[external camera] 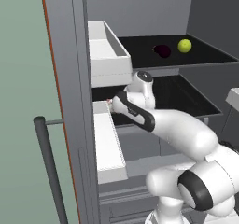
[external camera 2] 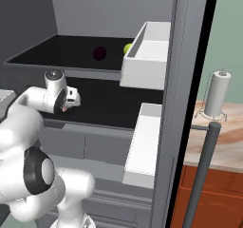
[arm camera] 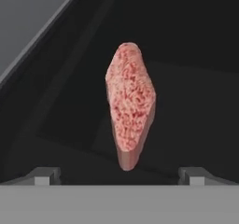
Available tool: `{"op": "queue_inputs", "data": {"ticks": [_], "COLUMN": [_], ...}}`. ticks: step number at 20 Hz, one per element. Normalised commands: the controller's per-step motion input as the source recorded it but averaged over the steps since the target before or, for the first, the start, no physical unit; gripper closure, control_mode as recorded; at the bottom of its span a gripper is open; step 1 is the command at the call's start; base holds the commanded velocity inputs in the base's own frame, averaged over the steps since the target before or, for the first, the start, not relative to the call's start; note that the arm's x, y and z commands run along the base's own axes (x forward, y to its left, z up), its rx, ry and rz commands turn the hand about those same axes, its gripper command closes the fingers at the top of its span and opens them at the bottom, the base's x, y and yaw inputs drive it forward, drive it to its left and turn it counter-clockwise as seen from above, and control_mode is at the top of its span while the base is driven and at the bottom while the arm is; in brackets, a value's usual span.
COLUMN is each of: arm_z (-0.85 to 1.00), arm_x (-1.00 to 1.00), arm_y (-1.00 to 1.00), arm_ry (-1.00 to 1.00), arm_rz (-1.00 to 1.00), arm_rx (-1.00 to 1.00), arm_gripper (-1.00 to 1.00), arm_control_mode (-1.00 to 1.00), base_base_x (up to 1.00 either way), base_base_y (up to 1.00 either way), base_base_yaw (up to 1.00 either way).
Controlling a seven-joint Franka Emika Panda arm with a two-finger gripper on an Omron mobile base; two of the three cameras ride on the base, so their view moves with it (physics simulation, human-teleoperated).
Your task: Open the fridge, remove the pear, eggplant, and steak, and place them on any counter.
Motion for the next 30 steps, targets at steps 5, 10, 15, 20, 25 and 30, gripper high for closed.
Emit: {"op": "queue_inputs", "data": {"ticks": [5,10,15,20,25,30], "arm_z": [-0.19,-0.19,-0.15,-0.18,-0.26,-0.29], "arm_x": [0.37,0.28,0.30,0.18,0.01,0.00], "arm_y": [0.06,0.06,0.02,0.07,0.17,0.00], "arm_ry": [0.00,0.00,0.00,0.00,0.00,0.00], "arm_rz": [0.00,0.00,0.00,0.00,0.00,0.00], "arm_rx": [0.00,0.00,0.00,0.00,0.00,0.00], "arm_gripper": [-1.00,-1.00,-1.00,-1.00,1.00,1.00], "arm_control_mode": [-1.00,-1.00,-1.00,-1.00,-1.00,-1.00], "base_base_x": [0.00,0.00,0.00,0.00,0.00,0.00], "base_base_y": [0.00,0.00,0.00,0.00,0.00,0.00], "base_base_yaw": [0.00,0.00,0.00,0.00,0.00,0.00]}}
